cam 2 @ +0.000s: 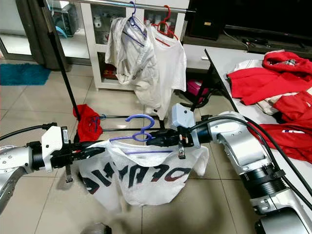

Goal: Hang hanger

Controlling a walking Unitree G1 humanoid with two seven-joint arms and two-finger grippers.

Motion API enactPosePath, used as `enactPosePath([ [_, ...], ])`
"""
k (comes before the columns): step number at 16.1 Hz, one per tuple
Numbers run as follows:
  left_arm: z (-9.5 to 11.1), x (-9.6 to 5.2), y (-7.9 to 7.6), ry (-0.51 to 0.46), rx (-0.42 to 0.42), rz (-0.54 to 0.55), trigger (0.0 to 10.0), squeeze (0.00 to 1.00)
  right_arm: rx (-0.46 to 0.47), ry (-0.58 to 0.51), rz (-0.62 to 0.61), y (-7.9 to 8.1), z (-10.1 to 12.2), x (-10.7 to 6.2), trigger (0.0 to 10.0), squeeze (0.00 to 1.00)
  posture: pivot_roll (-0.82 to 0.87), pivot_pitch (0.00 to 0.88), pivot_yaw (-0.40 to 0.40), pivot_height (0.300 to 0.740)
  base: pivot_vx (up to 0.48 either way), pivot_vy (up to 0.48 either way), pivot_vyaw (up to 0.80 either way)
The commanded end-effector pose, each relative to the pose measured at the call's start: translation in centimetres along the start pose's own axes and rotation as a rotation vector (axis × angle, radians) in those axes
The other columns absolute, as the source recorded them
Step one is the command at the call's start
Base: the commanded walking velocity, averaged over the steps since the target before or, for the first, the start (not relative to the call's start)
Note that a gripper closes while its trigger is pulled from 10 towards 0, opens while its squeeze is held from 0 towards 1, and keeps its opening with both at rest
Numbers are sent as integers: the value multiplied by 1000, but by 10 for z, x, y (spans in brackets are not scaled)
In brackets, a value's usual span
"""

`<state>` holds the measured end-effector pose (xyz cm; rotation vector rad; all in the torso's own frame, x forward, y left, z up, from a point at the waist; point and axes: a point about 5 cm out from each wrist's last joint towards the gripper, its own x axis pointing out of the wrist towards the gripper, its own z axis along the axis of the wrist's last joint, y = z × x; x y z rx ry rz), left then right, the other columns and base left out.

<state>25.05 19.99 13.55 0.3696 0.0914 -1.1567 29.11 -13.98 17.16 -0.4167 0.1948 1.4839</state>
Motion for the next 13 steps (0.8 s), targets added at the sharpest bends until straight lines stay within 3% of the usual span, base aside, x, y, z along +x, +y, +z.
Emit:
enactPosePath([
  [1, 10, 0, 8, -46, 18, 34, 0, 0, -10, -6, -8, -3, 5, -4, 0, 0, -44, 0, -86, 740, 0, 0, 0],
  [5, 13, 6, 12, -60, 7, 7, 0, 0, -4, -19, -15, -1, 6, -7, 0, 0, -52, 0, -64, 740, 0, 0, 0],
  [6, 13, 7, 14, -59, -3, 7, 1608, 0, -3, -21, -17, 0, 6, -8, 0, 0, -53, 0, -61, 740, 0, 0, 0],
  [7, 14, 8, 13, -64, -54, -46, 10000, 0, -2, -25, -23, 0, 7, -11, 0, 0, -53, 0, -56, 740, 0, 0, 0],
  [8, 14, 7, 13, -65, -65, -61, 10000, 4, -2, -26, -24, 0, 7, -11, 0, 0, -53, 0, -56, 740, 0, 0, 0],
  [9, 16, 7, 14, -71, -55, -79, 10000, 1000, -2, -30, -30, -1, 8, -14, 0, 0, -52, 0, -45, 740, 0, 0, 0],
  [13, 22, -5, 25, -57, -51, -92, 10000, 1000, 3, -20, -31, 4, 5, -21, 0, 0, -40, 0, -36, 740, 0, 0, 0],
])
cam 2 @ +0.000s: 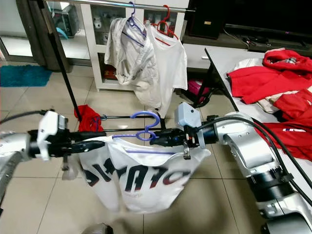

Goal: Hang hanger

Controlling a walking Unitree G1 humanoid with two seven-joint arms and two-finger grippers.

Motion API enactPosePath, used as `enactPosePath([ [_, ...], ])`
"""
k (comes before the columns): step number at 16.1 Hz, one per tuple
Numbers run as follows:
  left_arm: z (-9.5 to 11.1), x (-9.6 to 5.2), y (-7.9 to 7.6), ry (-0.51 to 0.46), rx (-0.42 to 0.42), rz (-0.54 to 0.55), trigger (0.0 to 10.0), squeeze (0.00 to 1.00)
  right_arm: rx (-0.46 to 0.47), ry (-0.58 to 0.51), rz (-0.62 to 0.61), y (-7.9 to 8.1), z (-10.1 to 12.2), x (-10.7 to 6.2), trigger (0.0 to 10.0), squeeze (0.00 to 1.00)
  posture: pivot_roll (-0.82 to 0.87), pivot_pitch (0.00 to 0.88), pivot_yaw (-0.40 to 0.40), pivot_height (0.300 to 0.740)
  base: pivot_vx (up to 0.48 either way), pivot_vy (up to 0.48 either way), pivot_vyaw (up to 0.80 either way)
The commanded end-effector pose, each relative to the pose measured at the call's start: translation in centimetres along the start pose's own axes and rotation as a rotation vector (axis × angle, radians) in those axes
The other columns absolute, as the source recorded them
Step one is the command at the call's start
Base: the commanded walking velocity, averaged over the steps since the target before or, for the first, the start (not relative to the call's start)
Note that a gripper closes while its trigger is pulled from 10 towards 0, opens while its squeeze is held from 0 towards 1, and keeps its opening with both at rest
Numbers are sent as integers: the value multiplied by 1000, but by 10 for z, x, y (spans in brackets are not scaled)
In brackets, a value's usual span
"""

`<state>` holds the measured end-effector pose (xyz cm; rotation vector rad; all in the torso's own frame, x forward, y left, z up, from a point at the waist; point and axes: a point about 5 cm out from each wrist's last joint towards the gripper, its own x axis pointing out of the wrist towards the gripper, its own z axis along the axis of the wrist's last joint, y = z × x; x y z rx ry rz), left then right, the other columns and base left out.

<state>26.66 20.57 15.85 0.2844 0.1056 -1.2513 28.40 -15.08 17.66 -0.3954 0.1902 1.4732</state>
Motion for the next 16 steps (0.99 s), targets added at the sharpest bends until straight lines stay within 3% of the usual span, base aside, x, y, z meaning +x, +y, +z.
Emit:
enactPosePath([
  [1, 6, -6, 5, -4, 7, 6, 10000, 1000, -3, 0, -21, -1, 2, -9, 0, 0, -38, 0, -37, 740, 0, 0, 0],
  [6, 7, -27, 8, 31, -2, 50, 10000, 1000, 26, 45, -33, 1, -8, -19, 0, 0, -41, 0, -61, 740, 0, 0, 0],
  [8, 6, -37, 15, 47, 24, 136, 10000, 1000, 40, 45, -40, 1, -8, -22, 0, 0, -34, 0, -78, 740, 0, 0, 0],
  [9, 5, -43, 23, 14, 37, 326, 10000, 0, 93, 18, -127, 0, -12, -24, 0, 0, -41, 0, -74, 740, 0, 0, 0],
  [10, 6, -44, 23, -6, 23, 369, 10000, 0, 108, 7, -162, 0, -13, -24, 0, 0, -41, 0, -74, 740, 0, 0, 0],
  [11, 1, -40, 19, -21, -80, 451, 10000, 0, 173, -23, -292, -1, -17, -22, 0, 0, -51, 0, -61, 740, 0, 0, 0],
  [12, -1, -36, 16, -28, -102, 475, 10000, 0, 212, -36, -353, -1, -21, -22, 0, 0, -52, 0, -61, 740, 0, 0, 0],
  [13, -3, -23, 7, -75, -144, 532, 10000, 0, 314, -68, -494, 1, -30, -17, 0, 0, -57, 0, -54, 740, 0, 0, 0],
  [15, -12, -13, -2, -64, -157, 584, 10000, 0, 414, -97, -629, 4, -38, -6, 0, 0, -61, 8, -49, 740, 0, 0, 0],
  [16, -23, -4, -9, -5, -167, 647, 10000, 0, 492, -111, -765, 5, -45, 6, 353, 0, -61, 25, -48, 740, 0, 0, 0],
])
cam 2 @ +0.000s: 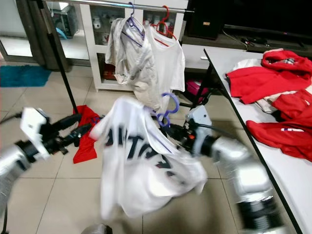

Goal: Hang hanger

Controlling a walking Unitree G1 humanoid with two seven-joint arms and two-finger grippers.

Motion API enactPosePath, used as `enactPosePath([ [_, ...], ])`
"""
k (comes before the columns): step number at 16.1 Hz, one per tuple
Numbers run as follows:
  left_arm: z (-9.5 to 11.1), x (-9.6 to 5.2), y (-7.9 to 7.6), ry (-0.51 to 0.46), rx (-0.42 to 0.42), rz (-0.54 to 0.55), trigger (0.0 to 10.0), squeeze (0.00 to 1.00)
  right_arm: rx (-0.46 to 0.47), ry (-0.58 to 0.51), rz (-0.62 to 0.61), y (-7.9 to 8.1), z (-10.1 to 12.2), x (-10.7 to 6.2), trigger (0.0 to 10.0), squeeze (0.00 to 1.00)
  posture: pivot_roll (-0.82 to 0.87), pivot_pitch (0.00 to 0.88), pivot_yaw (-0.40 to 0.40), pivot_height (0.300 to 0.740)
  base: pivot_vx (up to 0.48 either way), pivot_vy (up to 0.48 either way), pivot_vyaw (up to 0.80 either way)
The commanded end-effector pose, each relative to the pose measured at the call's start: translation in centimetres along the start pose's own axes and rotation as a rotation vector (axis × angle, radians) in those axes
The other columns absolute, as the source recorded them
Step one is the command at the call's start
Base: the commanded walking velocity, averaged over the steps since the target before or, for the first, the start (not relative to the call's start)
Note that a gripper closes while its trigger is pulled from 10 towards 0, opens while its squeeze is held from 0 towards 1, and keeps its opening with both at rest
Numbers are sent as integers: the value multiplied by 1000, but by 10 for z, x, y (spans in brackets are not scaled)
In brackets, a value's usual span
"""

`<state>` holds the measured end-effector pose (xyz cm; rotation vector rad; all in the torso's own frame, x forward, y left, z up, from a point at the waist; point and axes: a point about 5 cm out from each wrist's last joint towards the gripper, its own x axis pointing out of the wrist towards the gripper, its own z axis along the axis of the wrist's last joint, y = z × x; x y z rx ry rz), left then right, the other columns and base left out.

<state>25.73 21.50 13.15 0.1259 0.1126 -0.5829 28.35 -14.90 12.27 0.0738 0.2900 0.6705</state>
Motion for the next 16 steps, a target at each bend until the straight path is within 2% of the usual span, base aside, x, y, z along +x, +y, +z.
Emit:
enactPosePath([
  [1, -7, 4, -7, 50, 30, 39, 10000, 0, 7, 0, -154, -7, 1, -2, 10000, 0, -56, 35, -52, 740, 0, 0, 0],
  [4, -14, 3, -16, 41, -54, 247, 10000, 0, 59, 111, -320, 0, -30, 1, 10000, 0, -40, 65, -63, 740, 0, 0, 0],
  [6, -13, 1, -21, 42, -25, 276, 10000, 0, 37, 144, -386, 4, -41, 4, 10000, 0, -16, 83, -78, 740, 296, 0, 0],
  [9, -7, -4, -13, 45, -24, 376, 10000, 0, 63, 75, -331, 17, -35, 19, 10000, 0, 43, 108, -102, 740, 338, 0, 679],
  [11, -7, -10, -15, 45, -41, 395, 10000, 0, 70, 54, -320, 23, -31, 25, 10000, 0, 36, 96, -93, 740, 386, 0, 800],
  [13, -10, -1, -19, 42, -28, 365, 10000, 0, 51, 30, -341, 19, -22, 27, 10000, 0, 18, 59, -61, 740, 390, 0, 400],
  [16, -4, 8, -17, 22, -35, 372, 10000, 0, 95, -22, -338, 18, -15, 26, 10000, 0, 21, 49, -56, 740, 393, 0, 0],
])
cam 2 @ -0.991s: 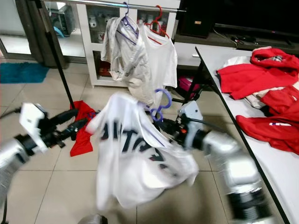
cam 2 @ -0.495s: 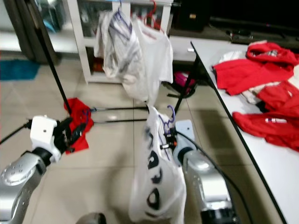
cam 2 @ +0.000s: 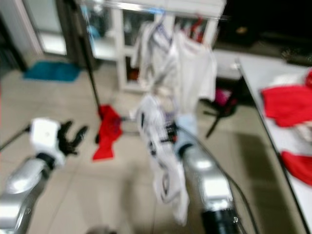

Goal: Hang hanger

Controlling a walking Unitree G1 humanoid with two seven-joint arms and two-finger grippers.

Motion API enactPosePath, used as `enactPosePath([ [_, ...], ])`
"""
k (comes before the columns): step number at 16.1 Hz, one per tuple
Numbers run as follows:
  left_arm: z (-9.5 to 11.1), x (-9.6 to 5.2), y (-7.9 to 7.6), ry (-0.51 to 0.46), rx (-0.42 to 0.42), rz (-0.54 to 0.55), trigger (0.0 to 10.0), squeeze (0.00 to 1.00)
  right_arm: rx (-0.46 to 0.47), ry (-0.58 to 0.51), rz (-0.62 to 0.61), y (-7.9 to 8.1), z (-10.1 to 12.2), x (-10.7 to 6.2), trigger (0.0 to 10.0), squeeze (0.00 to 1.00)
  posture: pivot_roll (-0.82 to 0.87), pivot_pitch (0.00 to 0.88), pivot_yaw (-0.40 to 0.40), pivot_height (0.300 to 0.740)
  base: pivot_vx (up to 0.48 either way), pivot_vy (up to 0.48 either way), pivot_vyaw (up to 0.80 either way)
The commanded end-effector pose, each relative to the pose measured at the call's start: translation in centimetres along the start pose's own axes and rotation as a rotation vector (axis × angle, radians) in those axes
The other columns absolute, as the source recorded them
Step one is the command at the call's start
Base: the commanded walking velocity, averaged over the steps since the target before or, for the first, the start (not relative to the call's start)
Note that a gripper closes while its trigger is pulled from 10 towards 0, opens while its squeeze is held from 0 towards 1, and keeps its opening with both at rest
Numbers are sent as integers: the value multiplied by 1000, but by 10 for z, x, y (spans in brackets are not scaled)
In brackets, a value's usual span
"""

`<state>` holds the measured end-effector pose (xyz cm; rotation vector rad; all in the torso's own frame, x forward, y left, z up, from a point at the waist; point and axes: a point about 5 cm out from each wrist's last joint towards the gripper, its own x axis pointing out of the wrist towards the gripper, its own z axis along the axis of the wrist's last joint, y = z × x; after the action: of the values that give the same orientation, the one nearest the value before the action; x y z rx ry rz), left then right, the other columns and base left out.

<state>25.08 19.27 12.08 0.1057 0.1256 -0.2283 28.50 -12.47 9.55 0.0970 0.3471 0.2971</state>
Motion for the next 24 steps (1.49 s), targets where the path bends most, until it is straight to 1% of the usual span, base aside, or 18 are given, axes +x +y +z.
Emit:
enactPosePath([
  [1, 4, 3, 6, -3, 20, 25, 10000, 0, -6, -57, 38, 7, 10, 1, 10000, 0, 16, 40, -51, 740, 401, 0, 0],
  [6, 7, 8, 4, -28, 12, -9, 10000, 0, -4, -77, 15, 3, 8, -4, 10000, 0, 1, 43, -32, 740, 403, 0, 0],
  [8, 10, 11, 2, -45, 6, -16, 10000, 0, 0, -96, -1, 1, 10, -5, 10000, 0, 0, 40, -33, 740, 407, 0, 0],
  [10, 11, 12, 3, -51, -2, -7, 10000, 0, -29, -127, -11, 0, 15, -3, 10000, 0, 1, 35, -39, 740, 409, 0, 0],
  [12, 11, 12, 3, -51, -2, -4, 10000, 0, -66, -135, 7, 4, 17, -2, 10000, 0, 3, 35, -41, 740, 414, 0, 0],
  [16, 12, 10, 3, -46, -2, -7, 10000, 0, -24, -116, 39, 8, 16, -2, 10000, 0, 13, 42, -43, 740, 421, 0, 0],
  [19, 10, 8, 1, -40, -2, -15, 10000, 0, -74, -117, 79, 14, 16, -1, 10000, 0, 19, 42, -49, 740, 421, 0, 0],
  [20, 10, 8, 0, -39, 0, -17, 10000, 0, -65, -98, 87, 14, 16, -1, 10000, 0, 21, 43, -50, 740, 420, 0, 0],
  [22, 10, 8, 0, -37, 3, -19, 10000, 0, -87, -100, 107, 17, 17, -1, 10000, 0, 22, 43, -53, 740, 422, 0, 800],
  [23, 10, 8, 0, -37, 3, -19, 10000, 0, -88, -105, 111, 18, 18, 0, 10000, 0, 23, 43, -54, 740, 420, 0, 800],
  [24, 10, 9, 0, -37, 5, -19, 10000, 0, -72, -110, 116, 19, 19, 0, 10000, 0, 24, 42, -57, 740, 420, 0, 0],
])
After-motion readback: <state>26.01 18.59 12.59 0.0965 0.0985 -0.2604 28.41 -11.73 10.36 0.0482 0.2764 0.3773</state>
